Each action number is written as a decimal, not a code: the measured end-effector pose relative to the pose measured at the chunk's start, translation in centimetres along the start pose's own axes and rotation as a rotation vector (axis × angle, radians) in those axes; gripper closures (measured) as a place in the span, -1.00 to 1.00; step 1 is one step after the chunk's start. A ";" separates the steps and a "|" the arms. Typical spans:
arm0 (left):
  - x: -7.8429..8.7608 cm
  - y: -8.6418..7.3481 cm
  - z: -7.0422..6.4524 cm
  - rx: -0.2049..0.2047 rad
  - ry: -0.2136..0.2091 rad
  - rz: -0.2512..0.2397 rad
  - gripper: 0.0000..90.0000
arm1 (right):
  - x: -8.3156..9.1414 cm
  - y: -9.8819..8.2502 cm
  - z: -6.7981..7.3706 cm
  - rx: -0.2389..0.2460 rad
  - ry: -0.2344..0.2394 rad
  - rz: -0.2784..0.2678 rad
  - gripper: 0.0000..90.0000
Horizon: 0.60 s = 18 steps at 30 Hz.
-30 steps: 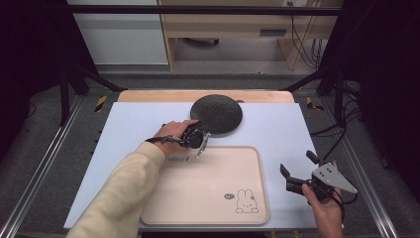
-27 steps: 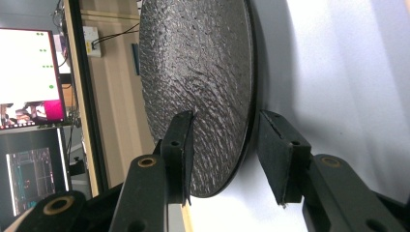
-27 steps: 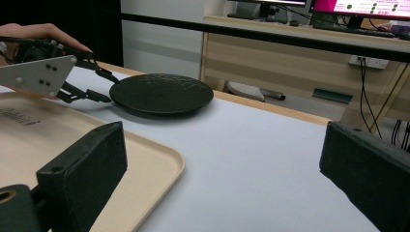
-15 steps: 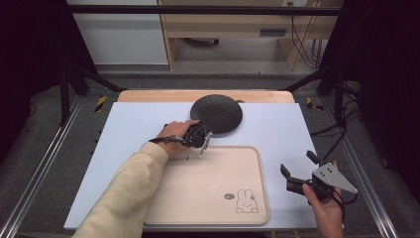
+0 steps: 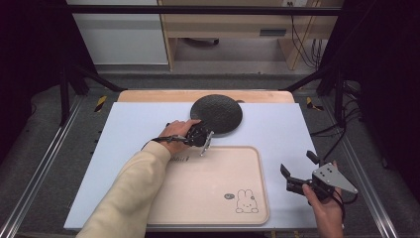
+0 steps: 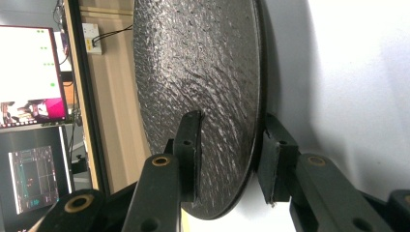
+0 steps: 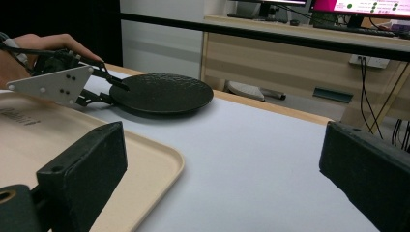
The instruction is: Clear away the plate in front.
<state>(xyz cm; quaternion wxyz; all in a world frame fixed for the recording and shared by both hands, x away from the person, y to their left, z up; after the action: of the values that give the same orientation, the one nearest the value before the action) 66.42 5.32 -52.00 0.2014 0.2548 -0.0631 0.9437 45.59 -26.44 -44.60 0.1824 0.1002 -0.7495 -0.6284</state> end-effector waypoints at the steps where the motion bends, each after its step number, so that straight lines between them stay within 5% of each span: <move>1: 0.0 0.0 0.0 0.000 0.000 0.000 0.45 | 0.0 0.0 0.0 0.000 0.000 0.001 -0.93; 18: -1.0 0.4 -0.2 0.015 0.001 -0.024 0.49 | 0.0 0.0 0.0 -0.002 0.000 0.001 -0.93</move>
<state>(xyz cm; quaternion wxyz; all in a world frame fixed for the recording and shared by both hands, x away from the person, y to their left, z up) 66.97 4.69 -52.66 0.2110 0.2567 -0.0529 0.9417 45.59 -26.42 -44.63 0.1830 0.0997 -0.7489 -0.6291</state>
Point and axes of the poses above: each handheld gripper's, and its own axes: x roughly backward along the jaws, y roughly out of its top, z roughly to its left, the point moved 6 cm from there along -x, roughly forward along the jaws, and after that the axes turned 3 degrees about x, right-handed, at the moved point
